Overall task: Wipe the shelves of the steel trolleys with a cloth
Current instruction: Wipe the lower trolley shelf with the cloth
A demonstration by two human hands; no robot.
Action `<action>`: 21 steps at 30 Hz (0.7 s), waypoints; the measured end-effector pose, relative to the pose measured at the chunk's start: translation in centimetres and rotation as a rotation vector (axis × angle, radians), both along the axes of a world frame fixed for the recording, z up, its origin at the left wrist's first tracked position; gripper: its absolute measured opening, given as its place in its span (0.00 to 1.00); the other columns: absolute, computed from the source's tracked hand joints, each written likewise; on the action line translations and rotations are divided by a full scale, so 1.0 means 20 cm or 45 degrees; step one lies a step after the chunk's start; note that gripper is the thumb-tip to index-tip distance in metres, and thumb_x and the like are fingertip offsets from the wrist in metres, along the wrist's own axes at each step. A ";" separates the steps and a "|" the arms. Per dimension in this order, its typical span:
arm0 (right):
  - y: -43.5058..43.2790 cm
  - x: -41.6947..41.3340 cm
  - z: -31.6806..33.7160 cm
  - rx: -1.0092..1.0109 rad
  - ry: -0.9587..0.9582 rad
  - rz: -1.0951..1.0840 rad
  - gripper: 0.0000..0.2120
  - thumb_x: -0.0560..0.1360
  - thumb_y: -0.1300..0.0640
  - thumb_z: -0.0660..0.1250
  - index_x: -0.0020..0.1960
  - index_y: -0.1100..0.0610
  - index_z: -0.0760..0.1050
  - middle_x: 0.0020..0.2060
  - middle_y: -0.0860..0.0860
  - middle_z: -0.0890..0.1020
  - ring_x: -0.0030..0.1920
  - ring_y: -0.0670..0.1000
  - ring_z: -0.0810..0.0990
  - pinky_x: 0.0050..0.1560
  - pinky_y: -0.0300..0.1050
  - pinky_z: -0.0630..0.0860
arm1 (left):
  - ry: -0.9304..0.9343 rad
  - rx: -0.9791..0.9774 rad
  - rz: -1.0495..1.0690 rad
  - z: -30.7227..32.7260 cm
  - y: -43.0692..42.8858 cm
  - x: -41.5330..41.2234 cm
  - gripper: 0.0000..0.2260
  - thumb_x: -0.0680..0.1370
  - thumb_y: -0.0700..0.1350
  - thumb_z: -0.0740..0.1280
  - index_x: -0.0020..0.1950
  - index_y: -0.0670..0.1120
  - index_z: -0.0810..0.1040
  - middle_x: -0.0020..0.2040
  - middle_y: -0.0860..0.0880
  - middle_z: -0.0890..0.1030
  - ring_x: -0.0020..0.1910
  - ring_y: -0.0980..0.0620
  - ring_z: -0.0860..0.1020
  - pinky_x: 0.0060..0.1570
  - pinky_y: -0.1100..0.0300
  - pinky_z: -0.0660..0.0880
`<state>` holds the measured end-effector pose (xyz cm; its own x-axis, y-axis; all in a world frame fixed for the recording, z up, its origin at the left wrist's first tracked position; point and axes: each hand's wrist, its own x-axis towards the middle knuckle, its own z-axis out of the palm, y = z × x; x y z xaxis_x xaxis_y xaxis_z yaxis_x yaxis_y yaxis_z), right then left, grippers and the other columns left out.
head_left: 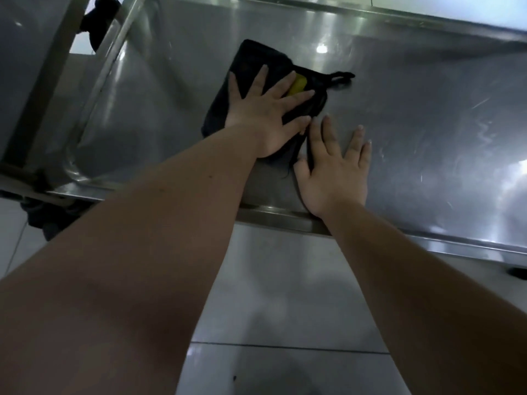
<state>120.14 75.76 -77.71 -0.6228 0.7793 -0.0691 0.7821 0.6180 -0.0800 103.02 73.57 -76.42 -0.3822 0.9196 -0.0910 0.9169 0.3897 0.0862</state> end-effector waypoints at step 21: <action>0.01 0.01 -0.01 -0.005 -0.008 0.032 0.30 0.77 0.36 0.33 0.78 0.40 0.39 0.80 0.45 0.44 0.76 0.69 0.38 0.73 0.63 0.34 | -0.019 0.019 0.230 0.00 -0.28 0.24 0.25 0.78 0.68 0.42 0.75 0.69 0.47 0.80 0.57 0.46 0.78 0.41 0.41 0.67 0.28 0.36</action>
